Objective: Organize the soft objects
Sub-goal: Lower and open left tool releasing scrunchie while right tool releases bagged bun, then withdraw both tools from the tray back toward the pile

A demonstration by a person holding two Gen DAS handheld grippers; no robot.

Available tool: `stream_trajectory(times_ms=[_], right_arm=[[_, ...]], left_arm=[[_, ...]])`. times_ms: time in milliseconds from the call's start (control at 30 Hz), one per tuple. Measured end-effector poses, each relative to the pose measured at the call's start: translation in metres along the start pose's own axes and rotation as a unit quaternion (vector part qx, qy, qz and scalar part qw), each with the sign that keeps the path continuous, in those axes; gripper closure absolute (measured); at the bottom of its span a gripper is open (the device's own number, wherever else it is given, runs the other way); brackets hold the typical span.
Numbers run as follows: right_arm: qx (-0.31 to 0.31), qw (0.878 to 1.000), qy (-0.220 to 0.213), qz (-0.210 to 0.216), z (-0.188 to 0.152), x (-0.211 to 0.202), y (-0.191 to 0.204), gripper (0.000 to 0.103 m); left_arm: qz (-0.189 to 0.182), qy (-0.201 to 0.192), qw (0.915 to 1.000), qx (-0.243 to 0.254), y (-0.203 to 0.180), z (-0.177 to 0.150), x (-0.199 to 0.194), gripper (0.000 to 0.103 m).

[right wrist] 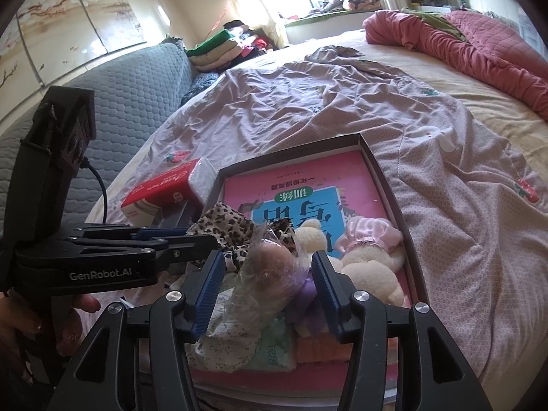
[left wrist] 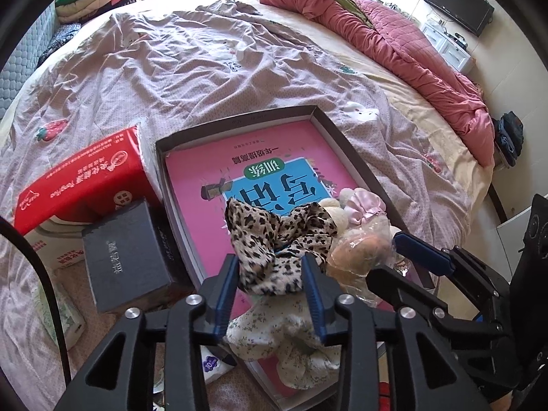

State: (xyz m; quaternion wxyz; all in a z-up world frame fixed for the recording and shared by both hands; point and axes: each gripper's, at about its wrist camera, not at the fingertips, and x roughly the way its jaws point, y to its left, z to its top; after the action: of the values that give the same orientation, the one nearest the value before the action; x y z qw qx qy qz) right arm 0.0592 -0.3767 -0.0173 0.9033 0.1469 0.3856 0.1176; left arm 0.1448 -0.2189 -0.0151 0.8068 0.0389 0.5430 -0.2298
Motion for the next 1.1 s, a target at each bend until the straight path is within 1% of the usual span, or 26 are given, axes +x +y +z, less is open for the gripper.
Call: stream_trajectory(times_ms=[200,300,433,500,533,567,633,800,1100], right_arm=[[-0.003,1.000,-0.004,-0.008,0.003,-0.007,0.004,0.043],[-0.004,1.000,-0.007,-0.013,0.003,-0.011,0.006,0.039],[-0.005,1.000,-0.011,-0.021,0.004,-0.017,0.007,0.037],[-0.007,1.000,-0.014,-0.026,0.005,-0.021,0.008,0.035],[-0.008,0.999,-0.018,-0.030,0.006,-0.023,0.009,0.031],[-0.008,0.999,-0.021,-0.033,0.006,-0.025,0.009,0.030],[-0.009,0.999,-0.026,-0.035,0.007,-0.030,0.011,0.029],[-0.014,0.998,-0.035,-0.051,0.010,-0.037,0.014,0.027],[-0.029,0.997,-0.050,-0.053,0.013,-0.052,0.028,0.025]], left_arm=[[0.006,-0.009,0.9999,-0.001,0.001,-0.002,-0.012,0.057],[0.008,-0.014,0.9999,-0.003,0.001,-0.003,-0.018,0.053],[0.018,-0.021,0.9996,0.000,0.001,-0.004,-0.026,0.049],[0.020,-0.023,0.9995,0.002,0.001,-0.004,-0.030,0.047],[0.021,-0.026,0.9994,0.002,0.001,-0.005,-0.033,0.046],[0.023,-0.029,0.9993,0.003,0.001,-0.006,-0.036,0.045],[0.028,-0.031,0.9991,0.003,0.001,-0.007,-0.039,0.042],[0.036,-0.040,0.9986,0.003,0.002,-0.010,-0.051,0.040],[0.038,-0.061,0.9974,-0.001,0.004,-0.018,-0.075,0.036]])
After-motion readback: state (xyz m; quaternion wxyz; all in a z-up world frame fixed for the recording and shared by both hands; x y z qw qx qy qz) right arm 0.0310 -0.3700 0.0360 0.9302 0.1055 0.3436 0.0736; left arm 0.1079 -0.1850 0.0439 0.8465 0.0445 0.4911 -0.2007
